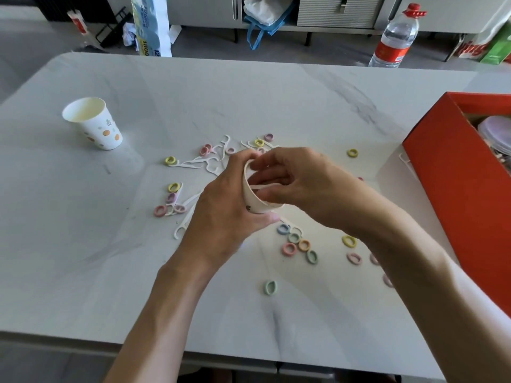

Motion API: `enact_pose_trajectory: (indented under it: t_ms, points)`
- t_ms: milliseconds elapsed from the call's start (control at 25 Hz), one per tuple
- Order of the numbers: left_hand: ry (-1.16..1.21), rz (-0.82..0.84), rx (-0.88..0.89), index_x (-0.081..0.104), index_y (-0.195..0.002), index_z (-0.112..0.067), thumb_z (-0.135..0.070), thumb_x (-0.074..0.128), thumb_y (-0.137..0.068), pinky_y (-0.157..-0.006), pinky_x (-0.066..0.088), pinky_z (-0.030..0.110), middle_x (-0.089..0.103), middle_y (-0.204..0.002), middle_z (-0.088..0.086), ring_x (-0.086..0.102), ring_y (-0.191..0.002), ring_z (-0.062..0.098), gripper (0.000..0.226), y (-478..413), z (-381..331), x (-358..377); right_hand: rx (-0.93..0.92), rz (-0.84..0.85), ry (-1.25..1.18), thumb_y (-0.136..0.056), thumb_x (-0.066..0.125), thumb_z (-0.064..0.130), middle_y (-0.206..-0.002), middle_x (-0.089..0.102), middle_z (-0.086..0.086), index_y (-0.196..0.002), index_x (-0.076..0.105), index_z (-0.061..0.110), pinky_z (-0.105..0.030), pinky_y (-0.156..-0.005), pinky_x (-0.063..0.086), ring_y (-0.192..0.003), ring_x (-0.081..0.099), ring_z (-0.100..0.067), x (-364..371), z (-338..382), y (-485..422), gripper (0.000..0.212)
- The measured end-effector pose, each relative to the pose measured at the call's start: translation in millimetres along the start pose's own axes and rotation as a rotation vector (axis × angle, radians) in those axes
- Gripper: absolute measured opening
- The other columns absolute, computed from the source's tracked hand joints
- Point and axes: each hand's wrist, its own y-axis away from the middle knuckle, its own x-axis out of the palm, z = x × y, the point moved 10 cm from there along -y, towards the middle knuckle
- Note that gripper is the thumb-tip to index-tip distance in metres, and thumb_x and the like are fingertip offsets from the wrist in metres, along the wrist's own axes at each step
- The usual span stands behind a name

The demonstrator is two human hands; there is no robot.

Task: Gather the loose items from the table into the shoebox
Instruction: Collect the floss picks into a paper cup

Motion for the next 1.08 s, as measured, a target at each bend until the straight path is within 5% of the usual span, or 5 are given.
enact_pose_trajectory:
  t_ms: [200, 360, 520, 800, 1080]
  points:
    - [0.001, -0.051, 0.008, 0.044, -0.125, -0.038, -0.027, 0.089, -0.059, -0.082, 0.053, 0.034, 0.058, -0.110, -0.030, 0.061, -0.095, 0.004, 0.081, 1, 2, -11, -0.061, -0.035, -0.185, -0.083, 0.057, -0.012, -0.103, 0.072, 0.000, -0.101, 0.058, 0.015, -0.024, -0.088, 0.053, -0.097, 0.068, -0.005, -4, 4, -3, 0.032]
    - [-0.052, -0.231, -0.046, 0.048, -0.125, -0.031, -0.028, 0.093, -0.057, -0.072, 0.043, 0.006, 0.064, -0.105, -0.017, 0.057, -0.092, 0.001, 0.082, 2, 17, -42, 0.014, -0.353, 0.319, -0.080, 0.072, 0.015, -0.079, 0.069, 0.009, -0.084, 0.067, 0.022, -0.012, -0.057, 0.045, -0.071, 0.062, 0.002, -30, -16, -1, 0.010]
    - [-0.014, -0.427, -0.151, 0.049, -0.124, -0.025, -0.027, 0.092, -0.058, -0.064, 0.037, -0.001, 0.058, -0.092, -0.024, 0.053, -0.085, -0.002, 0.078, 7, 42, -79, 0.319, -0.101, 0.788, -0.081, 0.073, 0.038, -0.093, 0.069, -0.004, -0.090, 0.068, 0.022, -0.030, -0.068, 0.049, -0.085, 0.065, -0.024, 2, -78, -3, 0.019]
    - [0.034, -0.460, -0.193, 0.049, -0.124, -0.028, -0.028, 0.092, -0.059, -0.065, 0.039, 0.000, 0.057, -0.091, -0.027, 0.052, -0.079, -0.023, 0.078, 9, 53, -91, -0.182, 0.016, 0.779, -0.080, 0.071, 0.020, -0.093, 0.062, 0.002, -0.087, 0.066, 0.020, -0.032, -0.069, 0.045, -0.092, 0.057, -0.021, 50, -50, -14, 0.008]
    - [0.026, -0.455, -0.206, 0.049, -0.122, -0.026, -0.030, 0.091, -0.059, -0.064, 0.037, -0.001, 0.059, -0.091, -0.024, 0.052, -0.080, -0.022, 0.076, 13, 58, -97, -0.082, -0.130, 0.671, -0.078, 0.075, 0.028, -0.096, 0.063, 0.001, -0.096, 0.067, 0.019, -0.036, -0.075, 0.046, -0.096, 0.054, -0.020, 39, -62, -28, 0.021]
